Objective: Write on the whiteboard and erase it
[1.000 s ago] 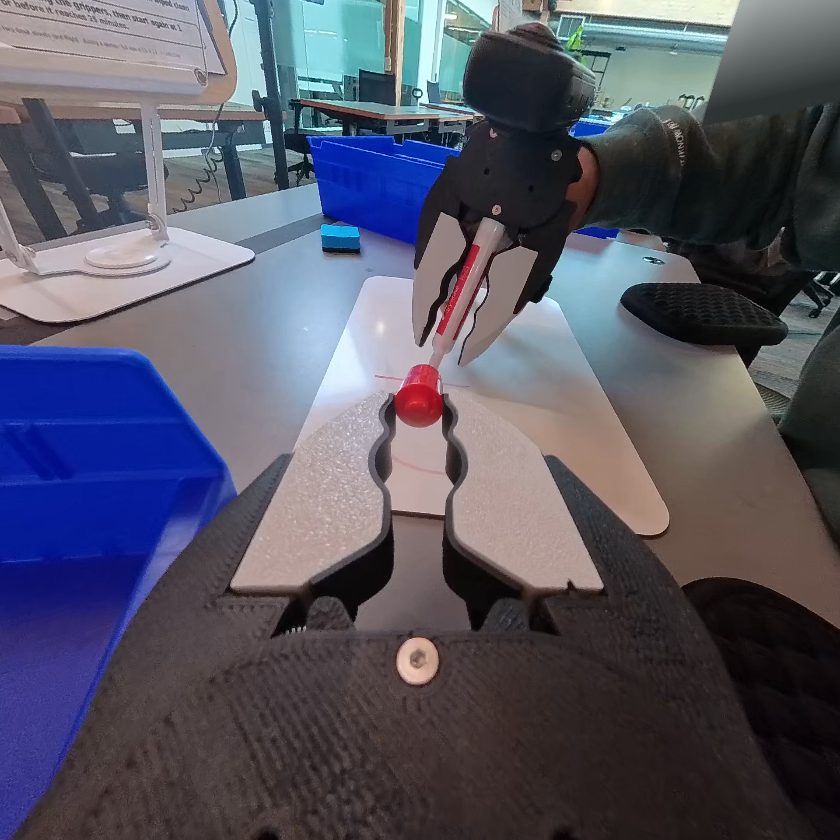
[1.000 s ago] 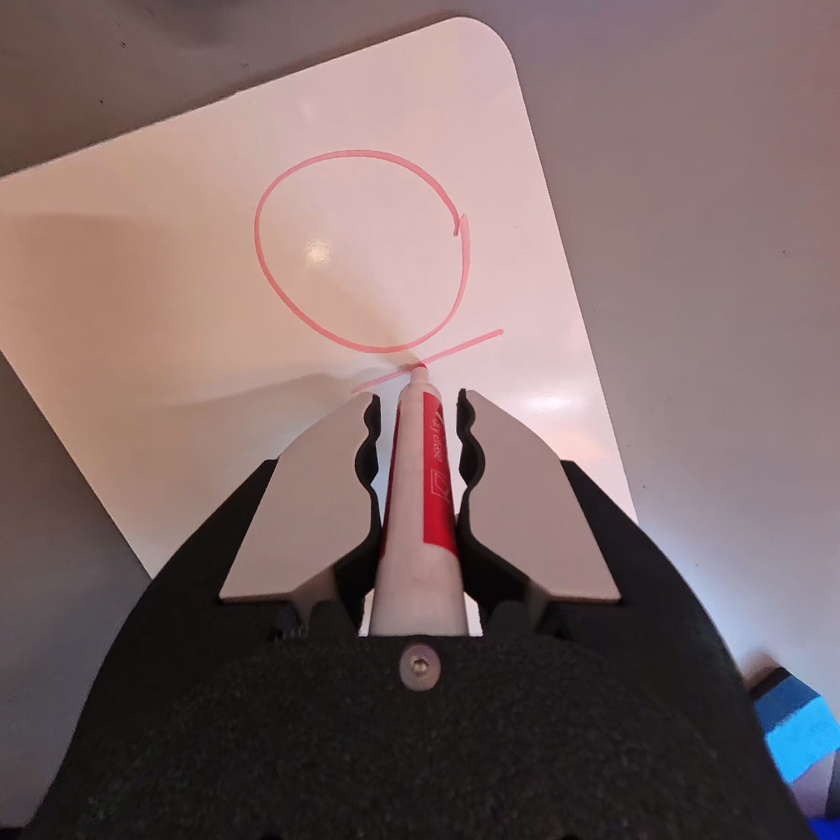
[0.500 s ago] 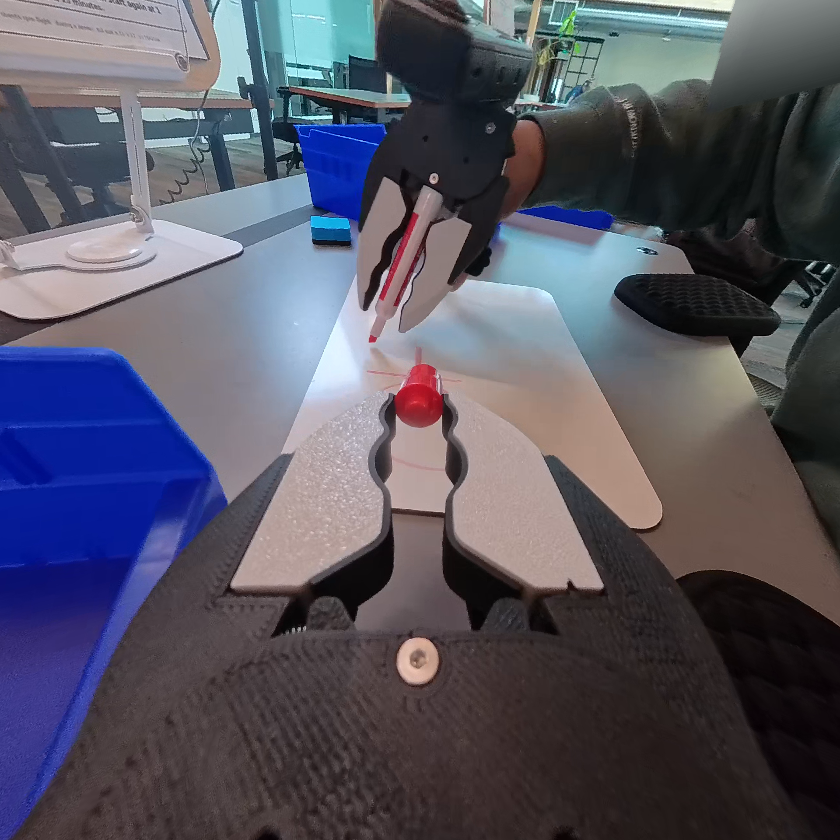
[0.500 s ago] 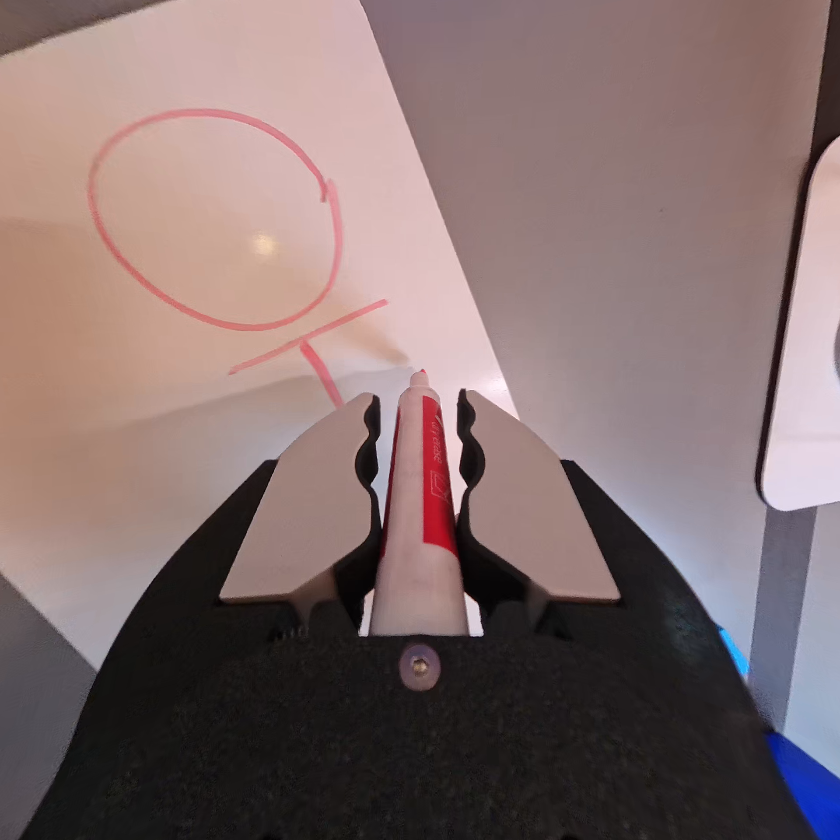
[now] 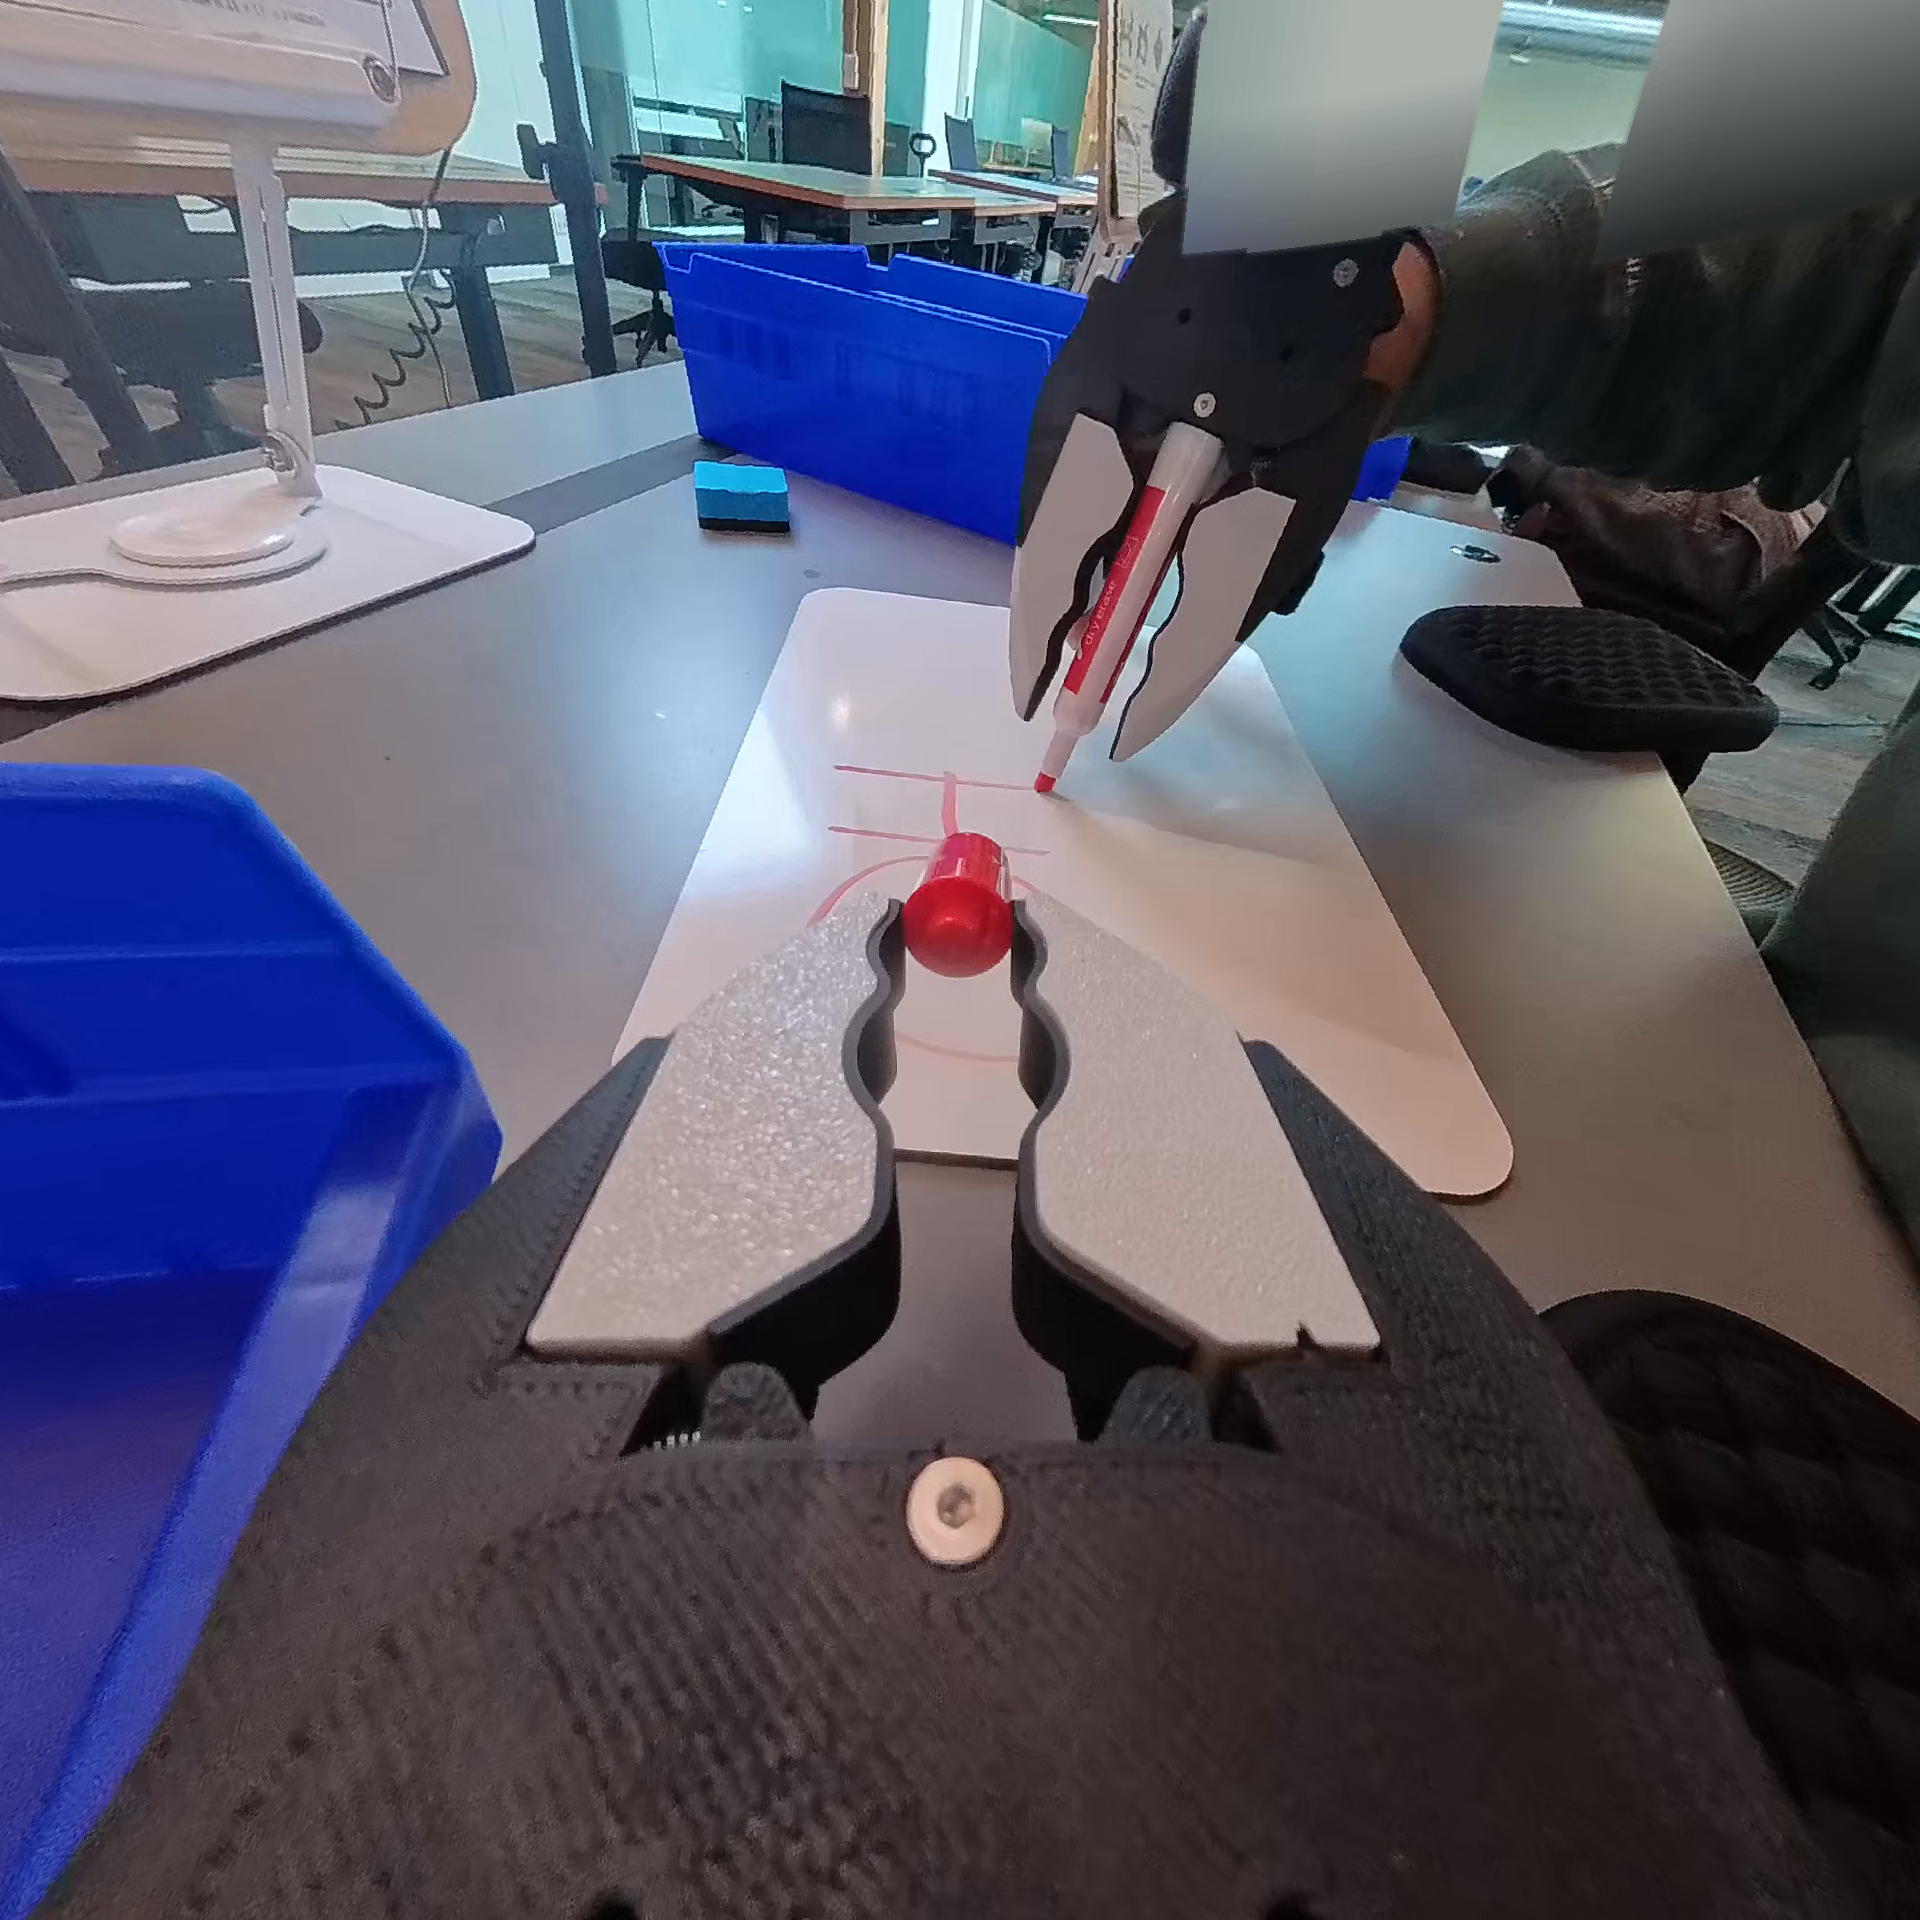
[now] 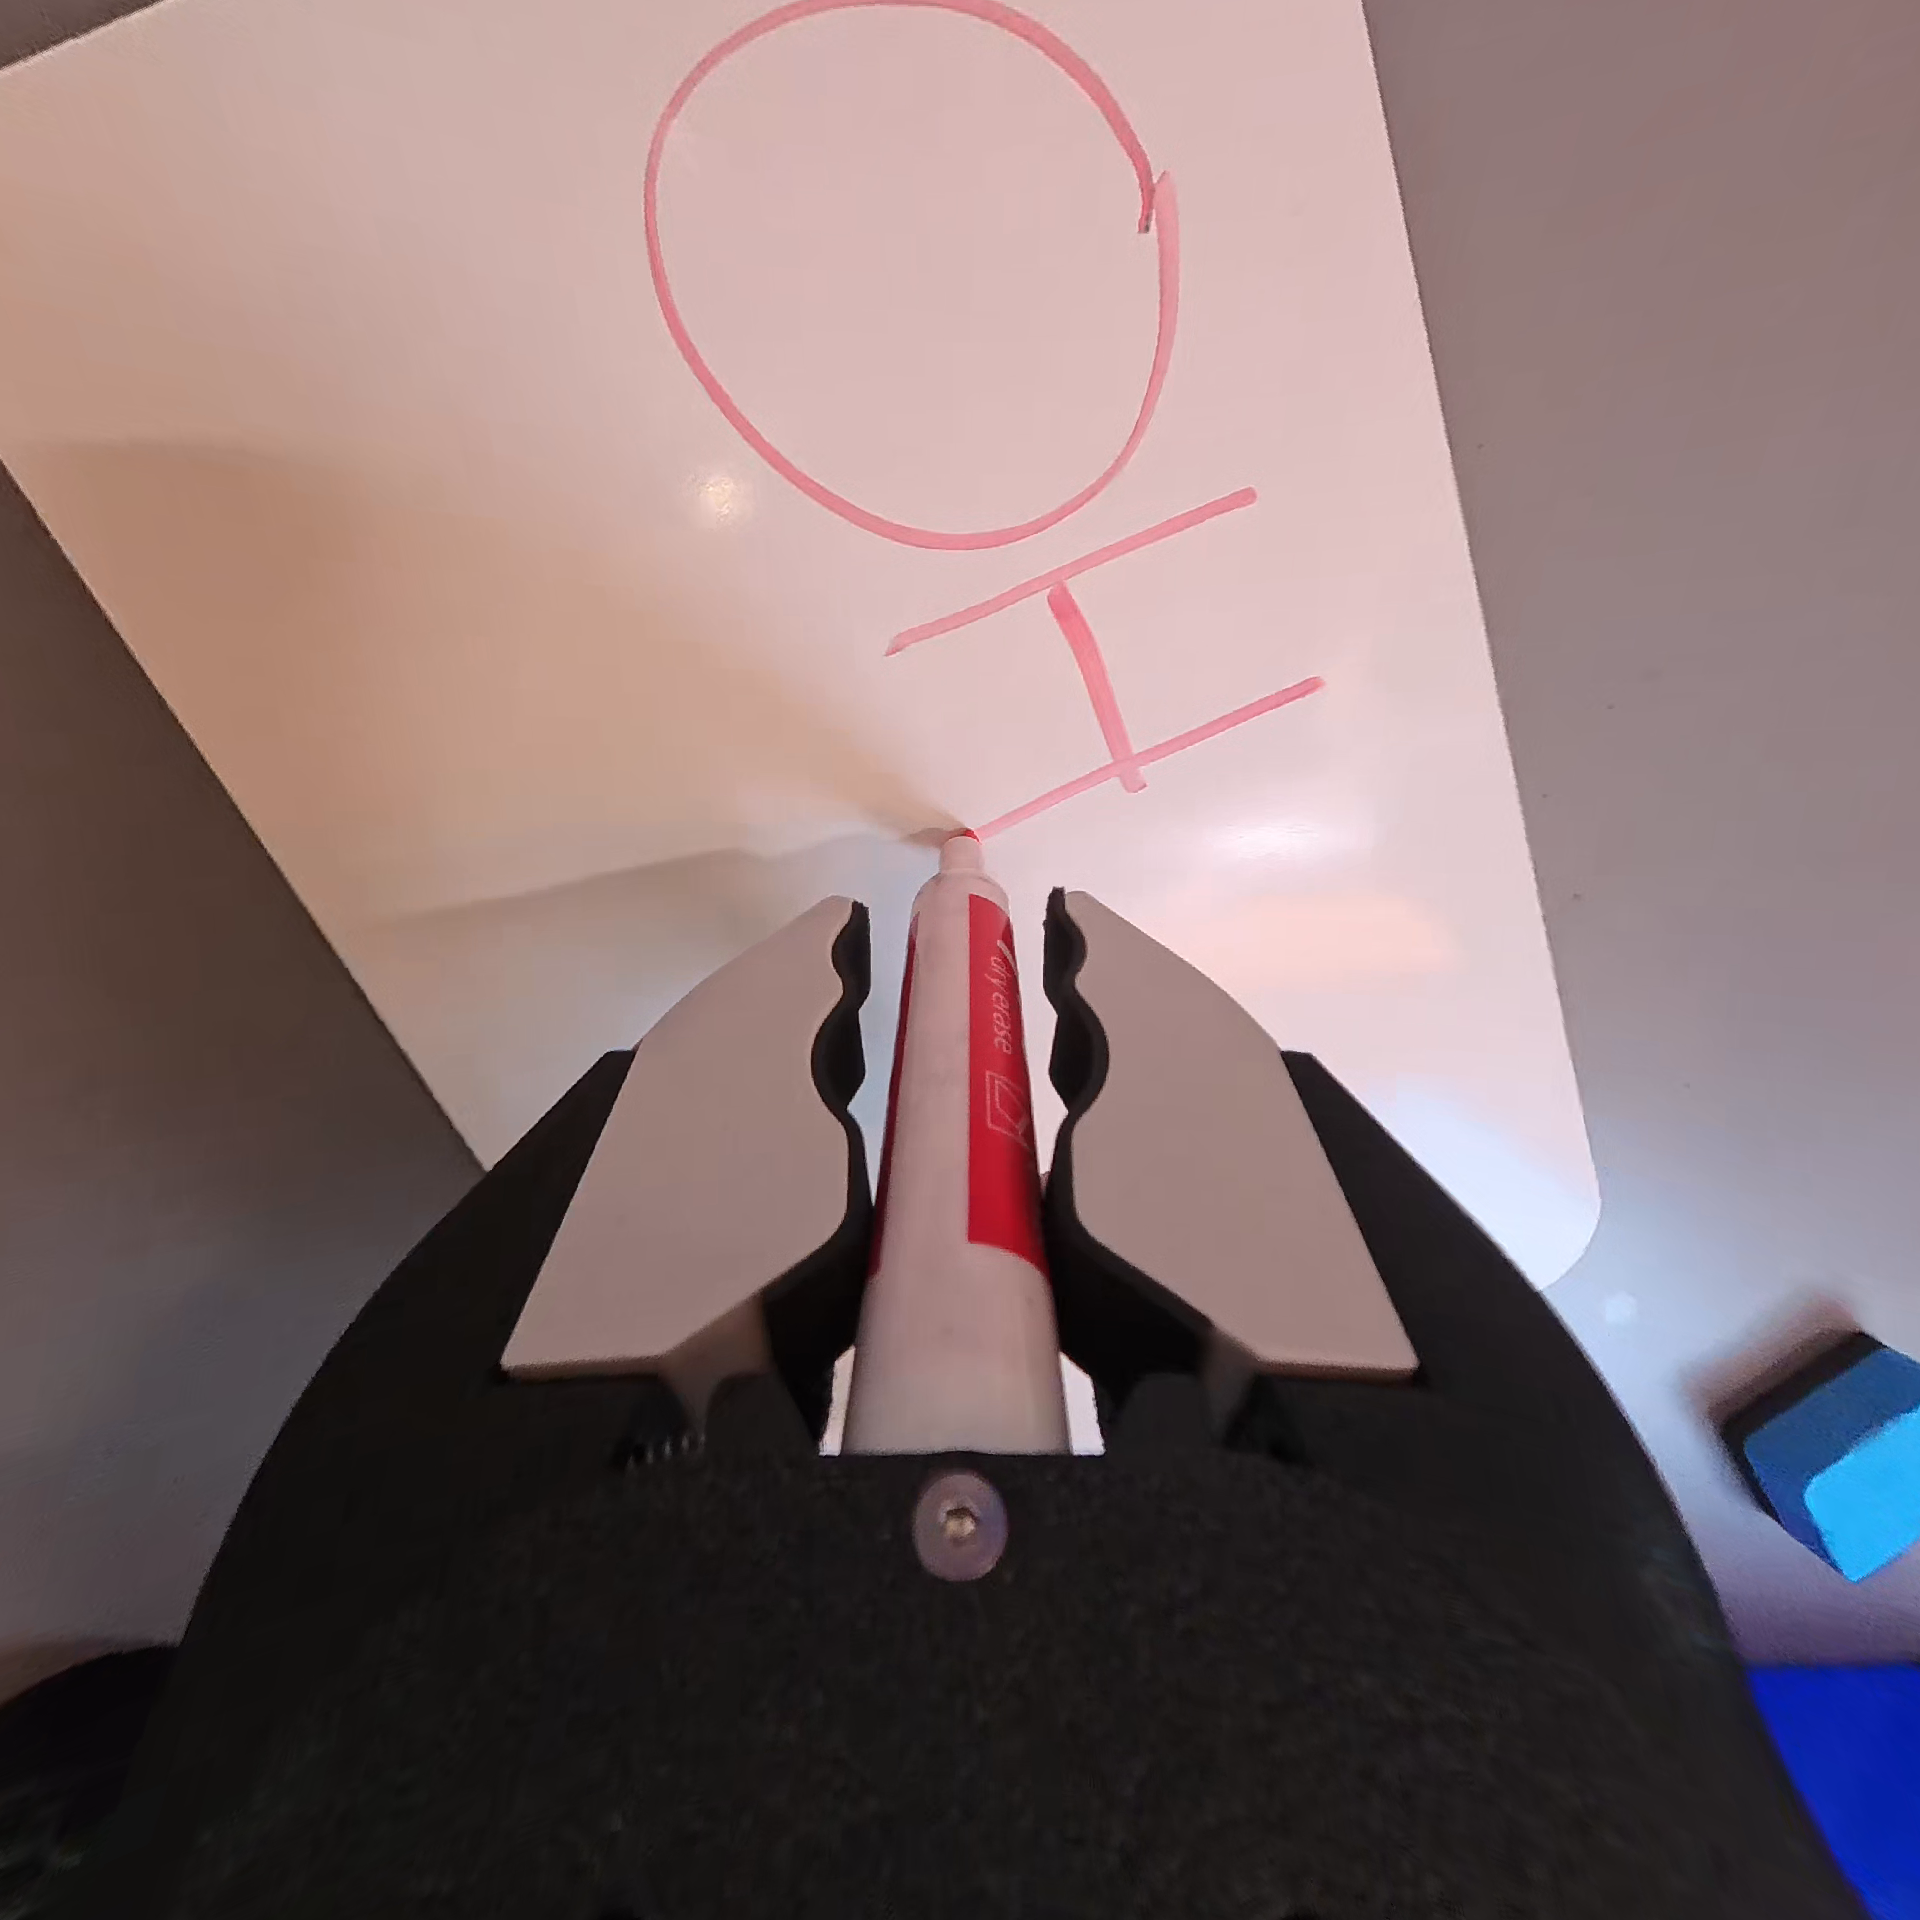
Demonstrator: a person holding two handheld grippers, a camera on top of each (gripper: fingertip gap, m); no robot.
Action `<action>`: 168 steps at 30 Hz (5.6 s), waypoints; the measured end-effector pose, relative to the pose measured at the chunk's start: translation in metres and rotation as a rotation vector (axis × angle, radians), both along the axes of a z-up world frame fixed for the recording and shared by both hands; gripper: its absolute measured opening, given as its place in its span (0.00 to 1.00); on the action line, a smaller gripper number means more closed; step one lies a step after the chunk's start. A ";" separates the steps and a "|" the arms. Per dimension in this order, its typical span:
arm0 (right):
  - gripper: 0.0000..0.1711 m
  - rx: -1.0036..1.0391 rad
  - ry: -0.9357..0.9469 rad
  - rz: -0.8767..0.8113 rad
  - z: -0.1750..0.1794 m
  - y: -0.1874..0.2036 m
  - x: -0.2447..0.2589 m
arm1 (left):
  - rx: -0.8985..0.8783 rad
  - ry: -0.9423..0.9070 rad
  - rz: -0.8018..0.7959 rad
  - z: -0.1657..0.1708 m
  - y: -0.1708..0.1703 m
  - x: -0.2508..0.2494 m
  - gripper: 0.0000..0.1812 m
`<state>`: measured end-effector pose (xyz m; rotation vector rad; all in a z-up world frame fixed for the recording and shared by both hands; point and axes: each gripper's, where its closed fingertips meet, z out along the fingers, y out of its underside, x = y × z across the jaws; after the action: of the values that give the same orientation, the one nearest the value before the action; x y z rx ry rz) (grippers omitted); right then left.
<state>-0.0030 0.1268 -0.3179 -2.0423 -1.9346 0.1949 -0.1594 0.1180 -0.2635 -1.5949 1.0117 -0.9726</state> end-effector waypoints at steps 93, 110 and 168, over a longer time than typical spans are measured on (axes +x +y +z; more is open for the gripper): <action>0.32 -0.026 0.152 -0.074 -0.014 0.052 -0.040 | 0.151 0.332 -0.222 -0.041 -0.049 0.051 0.11; 0.39 -0.096 -0.040 0.012 -0.009 0.042 -0.022 | 0.229 0.455 -0.241 -0.057 -0.049 0.048 0.11; 0.29 -0.077 -0.023 -0.013 -0.008 0.046 -0.041 | 0.224 0.555 -0.236 -0.066 -0.058 0.051 0.10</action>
<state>-0.0444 0.1728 -0.3260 -2.1146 -1.9553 0.2474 -0.1084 0.0604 -0.3298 -1.6113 1.6579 -0.5406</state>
